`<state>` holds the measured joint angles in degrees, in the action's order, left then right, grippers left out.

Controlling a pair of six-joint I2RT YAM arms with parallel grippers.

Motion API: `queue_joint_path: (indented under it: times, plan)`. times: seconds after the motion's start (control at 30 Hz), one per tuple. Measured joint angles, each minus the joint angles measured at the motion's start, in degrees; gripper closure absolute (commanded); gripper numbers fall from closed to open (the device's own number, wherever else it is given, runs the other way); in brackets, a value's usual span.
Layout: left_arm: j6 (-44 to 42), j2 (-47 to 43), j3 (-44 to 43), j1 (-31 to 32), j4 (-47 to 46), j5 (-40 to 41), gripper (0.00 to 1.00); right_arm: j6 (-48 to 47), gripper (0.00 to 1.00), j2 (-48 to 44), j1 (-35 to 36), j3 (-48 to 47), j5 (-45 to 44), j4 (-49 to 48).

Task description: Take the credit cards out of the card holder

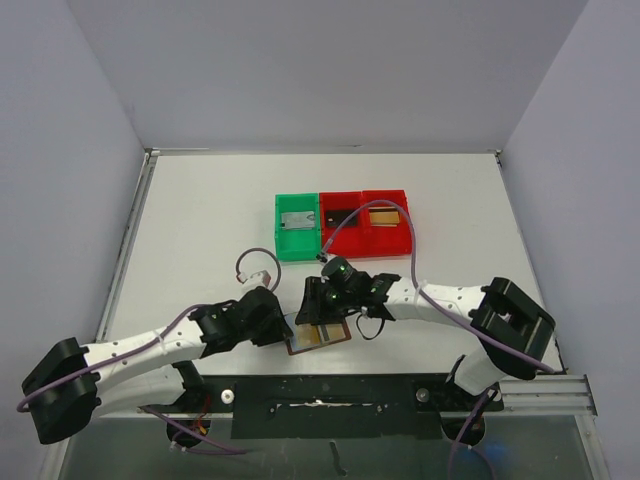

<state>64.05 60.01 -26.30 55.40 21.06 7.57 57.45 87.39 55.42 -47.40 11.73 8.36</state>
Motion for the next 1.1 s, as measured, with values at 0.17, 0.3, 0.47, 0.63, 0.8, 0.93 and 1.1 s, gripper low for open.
queue_joint_path:
  times: [0.17, 0.3, 0.47, 0.63, 0.8, 0.93, 1.1]
  plan:
    - [2.3, -4.7, 0.0, 0.0, 2.4, 1.9, 0.7, 0.3, 0.54, 0.3, -0.3, 1.4, 1.2, -2.4]
    - [3.3, -7.7, 0.0, 0.0, 4.2, 3.5, 0.67, 1.1, 0.52, -0.9, -0.7, 2.9, 0.9, -3.4]
    - [3.3, -9.4, 0.7, 0.0, 2.2, 3.1, 0.64, 2.9, 0.43, -5.8, -2.5, 6.9, -1.0, -3.8]
    - [3.0, -8.1, 1.0, 0.0, -2.3, 1.1, 0.62, 5.1, 0.32, -10.9, -4.5, 11.1, -3.3, -5.0]
    - [2.8, -5.7, 1.0, 0.0, -5.4, -0.5, 0.62, 7.5, 0.02, -14.6, -5.1, 16.4, -4.7, -9.8]
    - [2.9, -4.2, 1.0, 0.0, -6.6, -1.0, 0.62, 10.3, 0.03, -16.2, -5.1, 21.4, -4.8, -16.5]
    - [2.9, -3.3, 1.0, 0.0, -7.2, -1.6, 0.62, 10.6, 0.02, -16.7, -5.1, 22.9, -5.0, -19.6]
